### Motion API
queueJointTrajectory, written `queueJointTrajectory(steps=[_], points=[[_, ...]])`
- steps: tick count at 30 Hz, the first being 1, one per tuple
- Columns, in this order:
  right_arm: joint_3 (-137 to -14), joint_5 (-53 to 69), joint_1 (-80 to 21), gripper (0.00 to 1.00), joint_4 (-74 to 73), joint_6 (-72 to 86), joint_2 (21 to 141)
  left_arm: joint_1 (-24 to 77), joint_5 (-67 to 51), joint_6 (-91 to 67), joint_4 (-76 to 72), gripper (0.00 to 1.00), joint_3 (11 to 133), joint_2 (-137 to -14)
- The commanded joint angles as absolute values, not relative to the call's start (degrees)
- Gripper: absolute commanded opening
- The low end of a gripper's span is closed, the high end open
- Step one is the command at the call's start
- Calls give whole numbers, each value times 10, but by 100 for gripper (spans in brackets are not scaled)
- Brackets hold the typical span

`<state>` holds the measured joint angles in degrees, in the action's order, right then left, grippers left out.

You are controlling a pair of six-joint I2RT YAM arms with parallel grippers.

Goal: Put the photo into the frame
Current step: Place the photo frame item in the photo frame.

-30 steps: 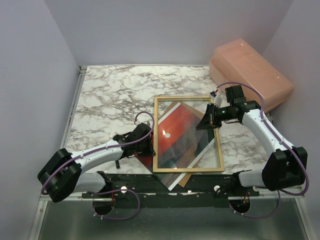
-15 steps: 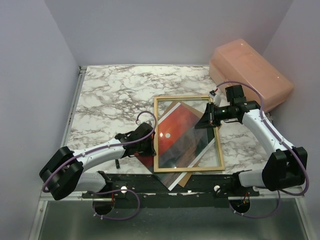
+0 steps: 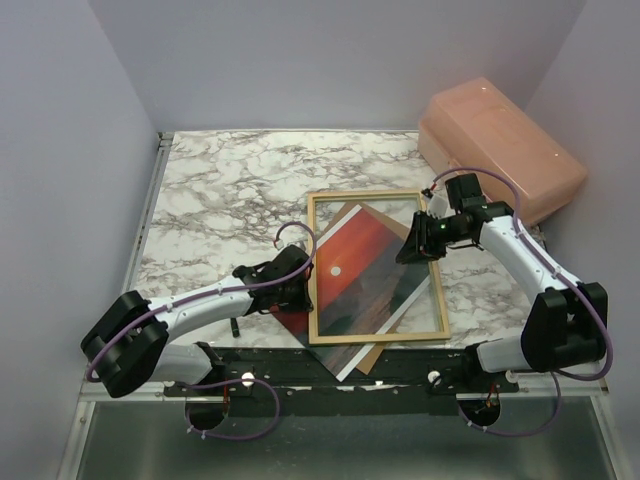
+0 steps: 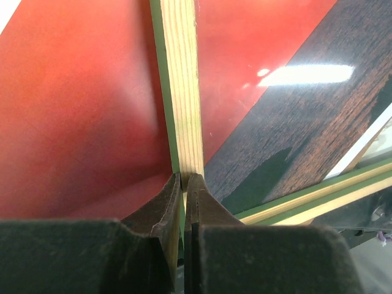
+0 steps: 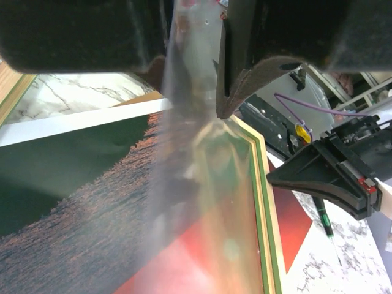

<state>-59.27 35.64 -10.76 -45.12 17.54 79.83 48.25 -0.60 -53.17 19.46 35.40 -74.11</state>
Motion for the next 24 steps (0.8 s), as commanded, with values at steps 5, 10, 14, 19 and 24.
queueJointTrajectory(steps=[5, 10, 14, 19, 24], points=[[-579, 328, -117, 43, -451, 184, 810, 496, 30, -517, 241, 1, 331, -781], [-574, 308, -117, 58, -447, 193, 810, 497, 32, -519, 242, 1, 331, -781], [-563, 287, -118, 70, -435, 201, 809, 499, 33, -520, 241, 1, 332, -784], [-542, 274, -120, 80, -416, 207, 815, 503, 34, -521, 241, 1, 333, -787], [-526, 246, -126, 81, -401, 213, 830, 506, 37, -521, 247, 1, 337, -793]])
